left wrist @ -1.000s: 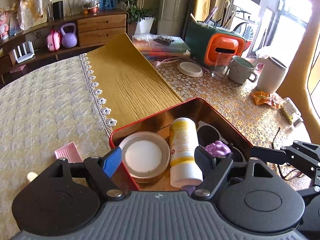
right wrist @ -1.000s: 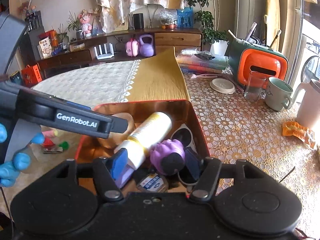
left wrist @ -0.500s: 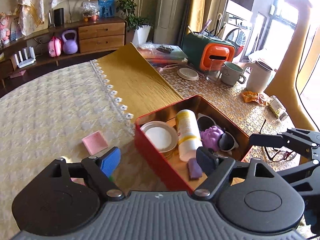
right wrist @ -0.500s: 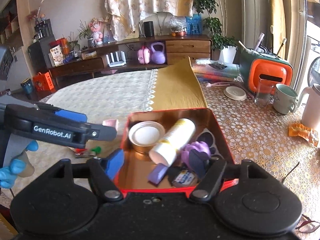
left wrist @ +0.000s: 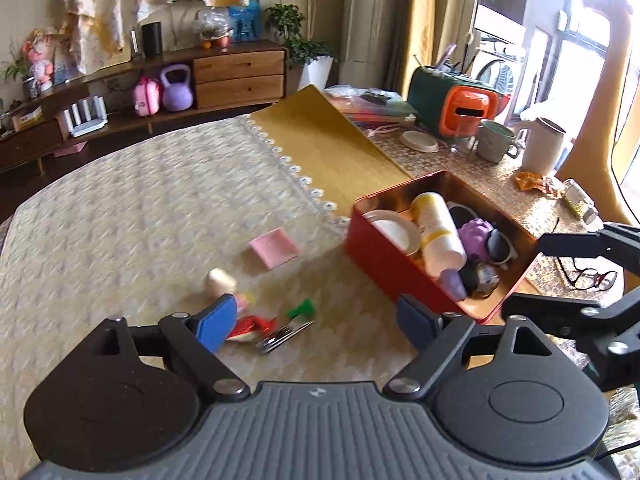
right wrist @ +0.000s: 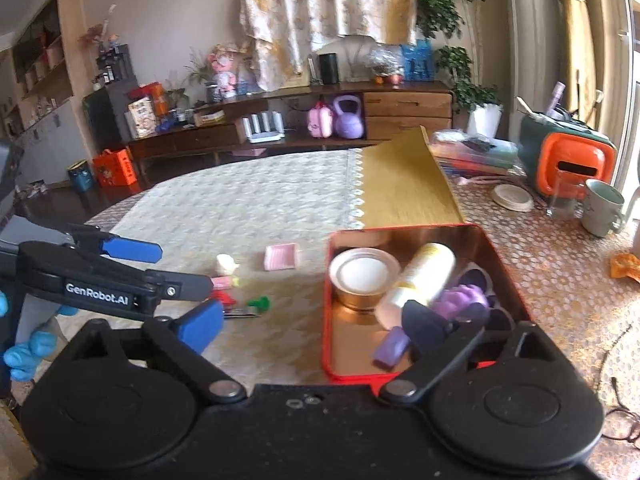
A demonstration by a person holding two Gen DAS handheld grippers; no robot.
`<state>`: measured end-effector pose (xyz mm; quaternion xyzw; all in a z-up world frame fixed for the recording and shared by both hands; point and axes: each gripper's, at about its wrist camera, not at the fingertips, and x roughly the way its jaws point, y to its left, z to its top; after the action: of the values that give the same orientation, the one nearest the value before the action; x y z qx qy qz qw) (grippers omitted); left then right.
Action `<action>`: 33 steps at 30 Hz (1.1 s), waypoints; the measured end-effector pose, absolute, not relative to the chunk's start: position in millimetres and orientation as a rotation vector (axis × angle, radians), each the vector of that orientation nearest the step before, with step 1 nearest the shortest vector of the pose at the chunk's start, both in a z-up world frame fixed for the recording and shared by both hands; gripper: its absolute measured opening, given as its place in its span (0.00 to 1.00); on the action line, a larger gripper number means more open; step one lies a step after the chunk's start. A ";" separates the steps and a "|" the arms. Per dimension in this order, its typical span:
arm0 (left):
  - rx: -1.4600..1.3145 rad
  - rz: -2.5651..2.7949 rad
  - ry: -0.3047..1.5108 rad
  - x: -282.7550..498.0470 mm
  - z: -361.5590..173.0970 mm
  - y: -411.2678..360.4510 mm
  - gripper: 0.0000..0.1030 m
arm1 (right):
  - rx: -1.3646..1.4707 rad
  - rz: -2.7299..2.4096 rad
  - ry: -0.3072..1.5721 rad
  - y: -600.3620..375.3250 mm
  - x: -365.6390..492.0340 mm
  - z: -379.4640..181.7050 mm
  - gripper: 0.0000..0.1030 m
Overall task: Organize rigid objects
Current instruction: 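Withdraw both tools from the box toward the red candy and nail clipper, then grasp the red candy packet with the left tool while the right tool grasps the nail clipper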
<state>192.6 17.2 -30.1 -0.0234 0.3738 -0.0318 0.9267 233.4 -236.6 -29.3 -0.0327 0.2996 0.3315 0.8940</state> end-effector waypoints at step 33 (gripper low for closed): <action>-0.175 0.033 0.811 215.0 -104.4 73.6 0.88 | -0.262 0.837 0.725 -138.8 254.1 -100.3 0.94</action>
<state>215.0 73.6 -104.4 -0.0852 0.3940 0.0161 0.9150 254.1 -138.8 -100.3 -0.1240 0.3431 0.3963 0.8425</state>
